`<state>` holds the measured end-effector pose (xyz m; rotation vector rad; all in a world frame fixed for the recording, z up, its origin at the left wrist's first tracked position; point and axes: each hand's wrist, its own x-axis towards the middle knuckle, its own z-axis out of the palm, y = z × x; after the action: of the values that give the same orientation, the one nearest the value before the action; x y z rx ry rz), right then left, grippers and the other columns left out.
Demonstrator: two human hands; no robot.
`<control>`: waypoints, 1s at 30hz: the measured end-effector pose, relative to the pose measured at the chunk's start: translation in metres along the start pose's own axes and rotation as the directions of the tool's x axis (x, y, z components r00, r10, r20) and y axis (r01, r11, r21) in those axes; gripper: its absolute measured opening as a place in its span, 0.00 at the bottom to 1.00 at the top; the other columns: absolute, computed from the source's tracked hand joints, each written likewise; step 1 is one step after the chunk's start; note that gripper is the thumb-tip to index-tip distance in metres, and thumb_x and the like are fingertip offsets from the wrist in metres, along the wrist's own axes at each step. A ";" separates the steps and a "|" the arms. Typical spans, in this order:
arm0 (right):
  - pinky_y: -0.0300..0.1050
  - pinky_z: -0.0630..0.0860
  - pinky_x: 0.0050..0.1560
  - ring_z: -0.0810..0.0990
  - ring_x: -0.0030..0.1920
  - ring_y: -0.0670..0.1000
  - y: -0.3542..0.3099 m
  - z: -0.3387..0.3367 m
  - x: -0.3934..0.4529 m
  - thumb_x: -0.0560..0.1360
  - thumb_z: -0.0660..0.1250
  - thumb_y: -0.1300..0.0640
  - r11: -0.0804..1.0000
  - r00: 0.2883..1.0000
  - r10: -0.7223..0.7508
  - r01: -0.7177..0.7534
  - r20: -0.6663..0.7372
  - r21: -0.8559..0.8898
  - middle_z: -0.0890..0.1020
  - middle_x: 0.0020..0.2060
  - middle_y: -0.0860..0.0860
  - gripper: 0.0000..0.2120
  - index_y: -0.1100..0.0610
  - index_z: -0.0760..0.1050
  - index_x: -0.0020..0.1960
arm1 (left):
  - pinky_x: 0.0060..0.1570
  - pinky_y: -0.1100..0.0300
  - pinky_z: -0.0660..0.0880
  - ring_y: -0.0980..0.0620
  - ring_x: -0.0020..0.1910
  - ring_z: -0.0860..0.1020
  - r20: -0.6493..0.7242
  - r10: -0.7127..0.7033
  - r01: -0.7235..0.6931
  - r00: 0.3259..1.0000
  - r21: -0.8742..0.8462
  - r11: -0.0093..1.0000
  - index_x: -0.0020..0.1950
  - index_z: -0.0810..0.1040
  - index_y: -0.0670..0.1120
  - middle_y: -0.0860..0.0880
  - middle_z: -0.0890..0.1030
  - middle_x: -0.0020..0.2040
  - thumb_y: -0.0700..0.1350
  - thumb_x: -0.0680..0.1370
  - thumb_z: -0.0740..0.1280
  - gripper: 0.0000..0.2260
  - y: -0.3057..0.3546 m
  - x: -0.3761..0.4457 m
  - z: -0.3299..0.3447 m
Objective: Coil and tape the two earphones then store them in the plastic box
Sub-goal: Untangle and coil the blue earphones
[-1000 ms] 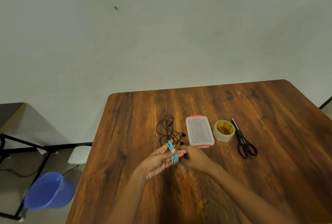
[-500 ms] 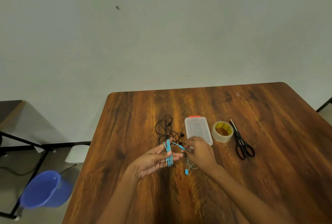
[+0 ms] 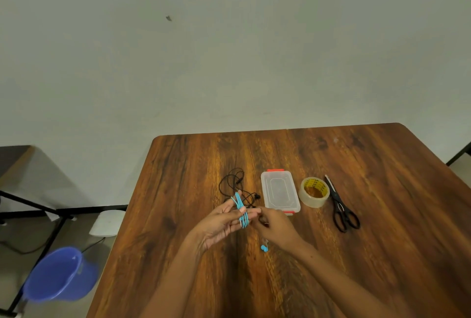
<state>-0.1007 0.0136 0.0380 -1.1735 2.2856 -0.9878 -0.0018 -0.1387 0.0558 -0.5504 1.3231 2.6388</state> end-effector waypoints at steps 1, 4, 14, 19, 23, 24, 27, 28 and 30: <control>0.35 0.71 0.34 0.79 0.36 0.46 -0.001 0.005 -0.001 0.78 0.64 0.56 1.000 1.000 0.017 -0.017 -0.004 -0.004 0.83 0.39 0.51 0.08 0.58 0.79 0.51 | 0.46 0.61 0.80 0.48 0.57 0.81 -0.023 0.006 -0.005 1.000 0.013 1.000 0.76 0.51 0.48 0.37 0.80 0.59 0.37 0.74 0.66 0.36 -0.001 0.001 0.001; 0.31 0.71 0.38 0.77 0.37 0.41 -0.001 0.010 -0.004 0.76 0.67 0.55 1.000 1.000 0.002 -0.002 -0.007 -0.014 0.84 0.43 0.50 0.08 0.57 0.82 0.50 | 0.46 0.59 0.81 0.48 0.56 0.81 -0.095 0.029 -0.030 0.995 -0.011 0.999 0.77 0.49 0.48 0.37 0.81 0.58 0.37 0.74 0.65 0.37 -0.003 0.002 0.001; 0.32 0.74 0.40 0.79 0.41 0.43 0.000 0.005 -0.004 0.77 0.64 0.59 0.989 0.993 -0.113 0.115 0.025 -0.092 0.84 0.44 0.50 0.08 0.56 0.81 0.52 | 0.45 0.62 0.79 0.50 0.57 0.80 -0.171 0.079 -0.087 0.982 -0.038 0.995 0.77 0.49 0.47 0.41 0.82 0.57 0.39 0.74 0.66 0.36 -0.002 0.001 -0.007; 0.34 0.67 0.33 0.78 0.40 0.47 -0.004 0.010 -0.003 0.77 0.60 0.54 0.925 0.979 -0.203 0.203 0.034 -0.322 0.82 0.46 0.50 0.12 0.54 0.80 0.53 | 0.46 0.61 0.80 0.49 0.57 0.81 -0.189 0.113 -0.112 0.975 0.020 0.994 0.70 0.58 0.50 0.42 0.83 0.56 0.36 0.78 0.63 0.24 -0.007 0.006 -0.003; 0.34 0.58 0.28 0.75 0.36 0.46 -0.009 0.001 0.003 0.74 0.61 0.52 0.883 0.970 -0.220 0.245 0.109 -0.399 0.83 0.45 0.49 0.12 0.54 0.81 0.49 | 0.44 0.62 0.77 0.52 0.45 0.82 -0.156 0.169 -0.091 0.973 0.412 0.907 0.55 0.69 0.48 0.43 0.83 0.48 0.36 0.79 0.63 0.10 -0.009 0.005 0.002; 0.36 0.60 0.29 0.75 0.36 0.47 -0.009 -0.001 0.004 0.73 0.61 0.51 0.881 0.970 -0.205 0.241 0.132 -0.408 0.82 0.43 0.50 0.12 0.55 0.80 0.47 | 0.43 0.64 0.76 0.55 0.41 0.81 -0.125 0.173 -0.088 0.977 0.502 0.861 0.53 0.69 0.47 0.43 0.80 0.45 0.35 0.78 0.63 0.08 -0.009 0.005 0.003; 0.38 0.66 0.30 0.75 0.33 0.47 -0.010 -0.010 0.007 0.73 0.62 0.49 0.902 0.970 -0.161 0.220 0.184 -0.371 0.82 0.37 0.50 0.12 0.55 0.80 0.43 | 0.49 0.58 0.77 0.52 0.44 0.80 -0.060 0.108 -0.041 0.992 0.666 0.745 0.56 0.70 0.36 0.41 0.79 0.47 0.35 0.78 0.63 0.08 -0.008 0.002 0.002; 0.38 0.67 0.30 0.76 0.34 0.46 -0.010 -0.016 0.008 0.72 0.63 0.48 0.918 0.968 -0.139 0.204 0.207 -0.340 0.82 0.37 0.49 0.11 0.54 0.81 0.43 | 0.52 0.55 0.77 0.48 0.47 0.80 -0.043 0.072 -0.024 0.997 0.679 0.734 0.59 0.70 0.34 0.39 0.79 0.50 0.35 0.78 0.63 0.10 -0.007 0.000 0.000; 0.39 0.73 0.35 0.78 0.37 0.44 -0.011 -0.030 0.014 0.72 0.66 0.50 0.961 0.959 -0.096 0.158 0.265 -0.225 0.83 0.38 0.46 0.08 0.52 0.82 0.44 | 0.50 0.59 0.78 0.48 0.50 0.81 0.017 -0.015 0.000 1.000 0.670 0.743 0.62 0.70 0.36 0.37 0.80 0.56 0.36 0.79 0.63 0.12 -0.005 -0.005 -0.002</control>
<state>-0.1216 0.0101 0.0662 -1.4718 2.1913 -0.5676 0.0049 -0.1368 0.0531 -0.3991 2.0910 1.9150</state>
